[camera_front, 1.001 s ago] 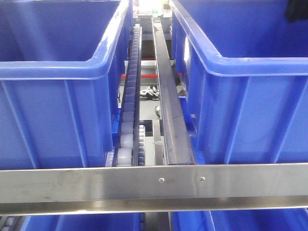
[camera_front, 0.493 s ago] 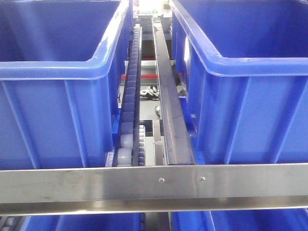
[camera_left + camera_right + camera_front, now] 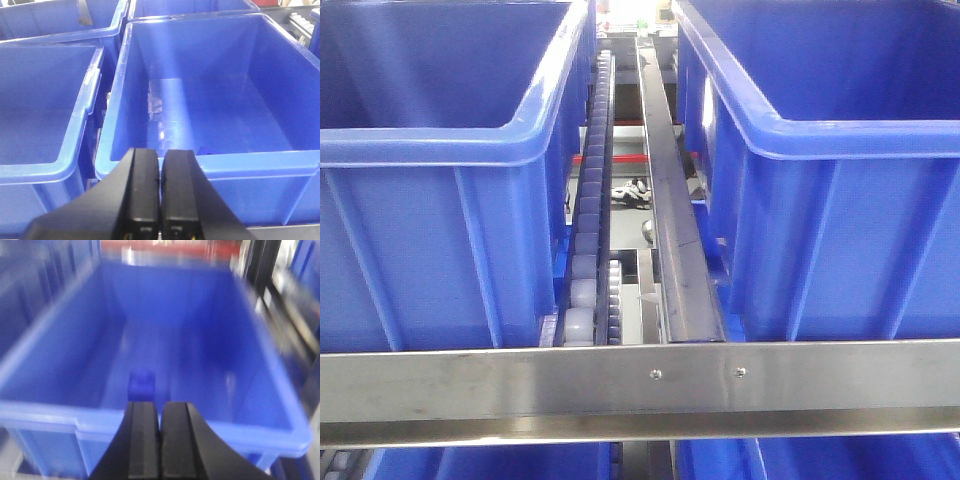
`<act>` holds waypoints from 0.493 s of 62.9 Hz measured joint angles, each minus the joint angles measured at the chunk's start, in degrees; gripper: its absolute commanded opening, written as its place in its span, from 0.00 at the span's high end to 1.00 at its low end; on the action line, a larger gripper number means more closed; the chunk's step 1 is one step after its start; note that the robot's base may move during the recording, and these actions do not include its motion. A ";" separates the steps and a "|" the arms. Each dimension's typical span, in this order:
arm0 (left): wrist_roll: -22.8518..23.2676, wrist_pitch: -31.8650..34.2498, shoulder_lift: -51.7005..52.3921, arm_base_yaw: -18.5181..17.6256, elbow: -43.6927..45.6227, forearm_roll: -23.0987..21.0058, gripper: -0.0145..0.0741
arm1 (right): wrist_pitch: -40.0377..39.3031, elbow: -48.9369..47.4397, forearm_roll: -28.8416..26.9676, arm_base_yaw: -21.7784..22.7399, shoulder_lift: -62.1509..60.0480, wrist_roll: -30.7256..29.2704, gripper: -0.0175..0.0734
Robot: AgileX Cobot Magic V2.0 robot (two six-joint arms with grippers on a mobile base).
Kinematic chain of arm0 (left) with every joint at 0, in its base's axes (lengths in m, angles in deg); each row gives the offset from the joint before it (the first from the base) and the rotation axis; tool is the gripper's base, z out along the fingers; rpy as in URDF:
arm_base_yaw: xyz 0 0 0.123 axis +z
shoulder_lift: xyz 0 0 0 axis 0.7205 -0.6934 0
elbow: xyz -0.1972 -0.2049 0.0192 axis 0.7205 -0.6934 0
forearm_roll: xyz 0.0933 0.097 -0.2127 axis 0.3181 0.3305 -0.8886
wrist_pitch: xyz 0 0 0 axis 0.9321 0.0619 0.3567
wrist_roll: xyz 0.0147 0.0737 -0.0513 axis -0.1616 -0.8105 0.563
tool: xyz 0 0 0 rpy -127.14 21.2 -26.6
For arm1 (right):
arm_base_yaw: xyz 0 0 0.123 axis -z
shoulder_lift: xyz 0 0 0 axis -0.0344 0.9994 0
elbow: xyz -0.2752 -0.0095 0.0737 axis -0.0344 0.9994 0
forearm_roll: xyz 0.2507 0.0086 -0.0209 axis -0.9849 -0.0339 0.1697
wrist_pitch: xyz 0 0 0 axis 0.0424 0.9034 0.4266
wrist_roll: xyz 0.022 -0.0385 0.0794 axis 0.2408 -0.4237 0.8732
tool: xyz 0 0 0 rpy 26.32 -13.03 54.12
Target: Pick and sort blue part to right shelf
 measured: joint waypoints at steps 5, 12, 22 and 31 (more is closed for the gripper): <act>0.00 0.00 0.00 0.00 0.00 0.00 0.70 | -0.73 0.00 0.00 0.00 -1.69 0.00 0.74; 0.00 0.00 0.00 0.00 0.00 0.00 0.70 | -1.21 0.00 0.00 0.00 -2.06 0.00 0.74; 0.00 0.00 0.00 0.00 0.00 0.00 0.70 | -1.21 0.00 0.00 0.00 -2.06 0.00 0.74; 0.00 0.00 0.00 0.00 0.00 0.00 0.70 | -1.21 0.00 0.00 0.00 -2.06 0.00 0.74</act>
